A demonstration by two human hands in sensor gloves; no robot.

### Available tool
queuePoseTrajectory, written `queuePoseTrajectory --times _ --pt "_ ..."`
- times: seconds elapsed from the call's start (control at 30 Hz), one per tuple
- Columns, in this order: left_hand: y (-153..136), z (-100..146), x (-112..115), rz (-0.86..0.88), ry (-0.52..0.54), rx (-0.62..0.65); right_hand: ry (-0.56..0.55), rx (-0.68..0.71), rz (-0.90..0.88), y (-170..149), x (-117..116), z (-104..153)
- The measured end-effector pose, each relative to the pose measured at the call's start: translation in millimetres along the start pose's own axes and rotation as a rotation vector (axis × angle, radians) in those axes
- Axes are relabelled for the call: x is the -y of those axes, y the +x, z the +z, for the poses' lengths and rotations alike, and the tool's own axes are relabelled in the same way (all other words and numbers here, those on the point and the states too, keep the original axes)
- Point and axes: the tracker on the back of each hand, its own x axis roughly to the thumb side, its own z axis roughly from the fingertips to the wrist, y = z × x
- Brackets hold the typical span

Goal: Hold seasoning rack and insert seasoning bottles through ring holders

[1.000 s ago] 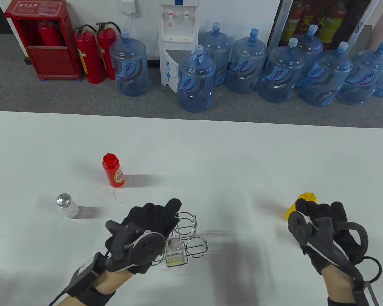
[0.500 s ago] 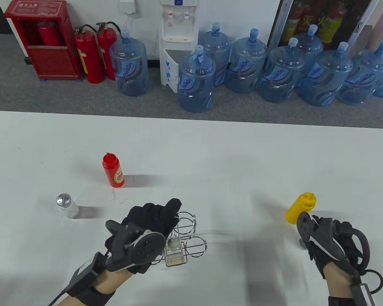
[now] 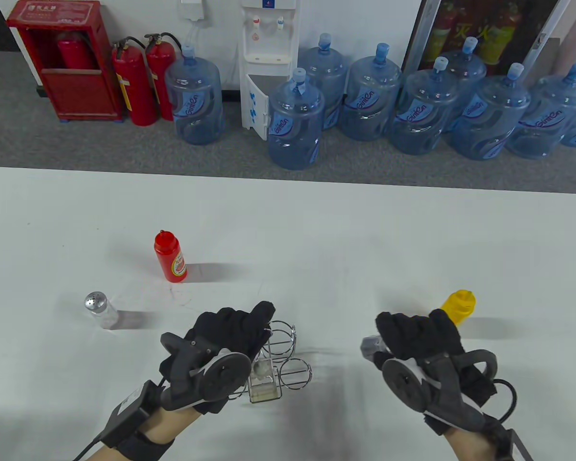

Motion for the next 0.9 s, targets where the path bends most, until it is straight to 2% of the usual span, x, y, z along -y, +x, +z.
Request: queuePoseTrajectory --times 0.07,0.17,0.3,0.5,0.57,0.7,0.83,0.9 --pt "1 0 1 -0.002 -0.001 0.001 -0.049 0.074 -0.064 24 7 -4" --pt "1 0 2 -0.003 -0.005 0.003 -0.038 0.158 -0.075 52 7 -10" --pt "2 0 2 -0.007 -0.005 0.007 -0.003 0.250 -0.034 84 -9 -17" --pt "4 0 3 -0.002 -0.011 0.009 0.052 0.292 0.038 100 -34 -17" --pt "4 0 3 0.004 -0.012 0.010 0.045 0.283 0.030 98 -37 -15" --pt "5 1 4 -0.011 -0.014 0.018 -0.006 0.221 -0.003 74 -22 -17" --pt "5 1 3 -0.015 -0.008 0.018 -0.070 0.050 0.090 19 -8 -30" --pt "4 1 2 -0.012 -0.006 0.016 -0.064 -0.041 0.128 -10 -7 -35"
